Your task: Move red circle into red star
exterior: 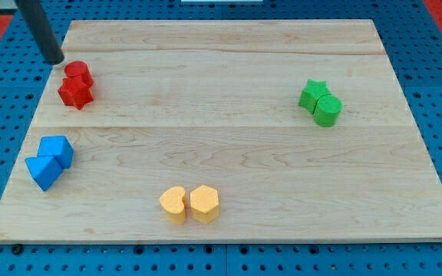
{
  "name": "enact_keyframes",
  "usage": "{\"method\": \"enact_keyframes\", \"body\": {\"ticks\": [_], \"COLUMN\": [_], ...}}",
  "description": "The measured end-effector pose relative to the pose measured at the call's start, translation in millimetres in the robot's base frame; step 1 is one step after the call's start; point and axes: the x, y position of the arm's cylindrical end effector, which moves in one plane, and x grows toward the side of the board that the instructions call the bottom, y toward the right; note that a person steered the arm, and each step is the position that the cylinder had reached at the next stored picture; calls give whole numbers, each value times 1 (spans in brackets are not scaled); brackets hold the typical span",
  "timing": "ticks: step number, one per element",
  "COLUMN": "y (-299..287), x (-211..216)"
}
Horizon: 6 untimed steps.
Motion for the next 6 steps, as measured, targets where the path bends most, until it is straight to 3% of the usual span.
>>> {"method": "enact_keyframes", "body": {"ticks": [4,6], "y": [40,44], "x": [-6,12]}}
